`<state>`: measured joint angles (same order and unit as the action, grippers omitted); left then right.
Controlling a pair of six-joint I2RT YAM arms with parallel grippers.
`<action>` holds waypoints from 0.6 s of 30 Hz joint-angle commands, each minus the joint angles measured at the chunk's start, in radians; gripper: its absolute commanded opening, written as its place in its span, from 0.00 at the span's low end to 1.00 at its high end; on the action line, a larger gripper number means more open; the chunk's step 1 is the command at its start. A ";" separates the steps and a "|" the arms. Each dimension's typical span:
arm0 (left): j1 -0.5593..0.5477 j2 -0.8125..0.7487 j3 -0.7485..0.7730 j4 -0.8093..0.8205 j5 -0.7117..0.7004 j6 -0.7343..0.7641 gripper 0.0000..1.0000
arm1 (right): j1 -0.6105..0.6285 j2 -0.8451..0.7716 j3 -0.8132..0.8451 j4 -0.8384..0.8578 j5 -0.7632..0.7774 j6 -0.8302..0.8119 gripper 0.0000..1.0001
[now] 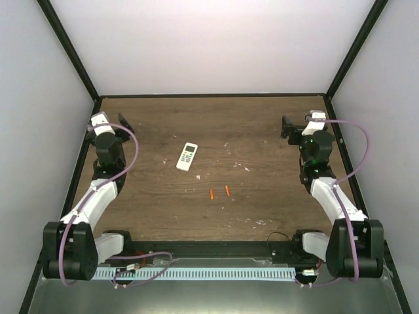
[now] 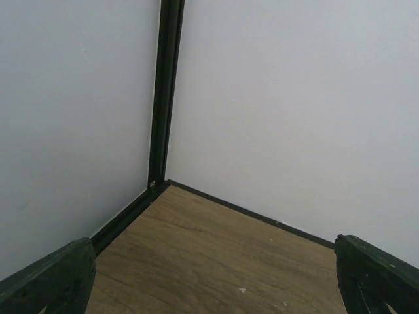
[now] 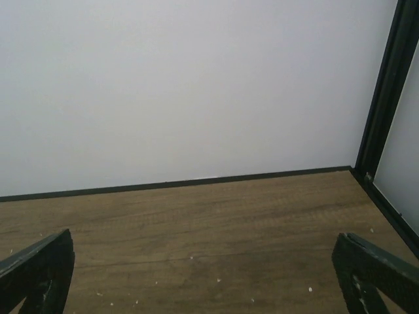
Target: Load the batteries into the remote control
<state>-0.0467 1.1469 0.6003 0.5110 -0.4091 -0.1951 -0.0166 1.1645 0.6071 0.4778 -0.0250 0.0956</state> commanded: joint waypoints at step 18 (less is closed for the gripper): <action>0.011 0.247 0.420 -0.426 0.028 0.191 1.00 | -0.008 -0.084 0.060 -0.231 0.039 -0.027 1.00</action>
<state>-0.0406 1.3247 0.9512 0.2367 -0.4679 -0.0822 -0.0166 1.1027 0.6090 0.2939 0.0051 0.0826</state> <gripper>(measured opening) 0.999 0.999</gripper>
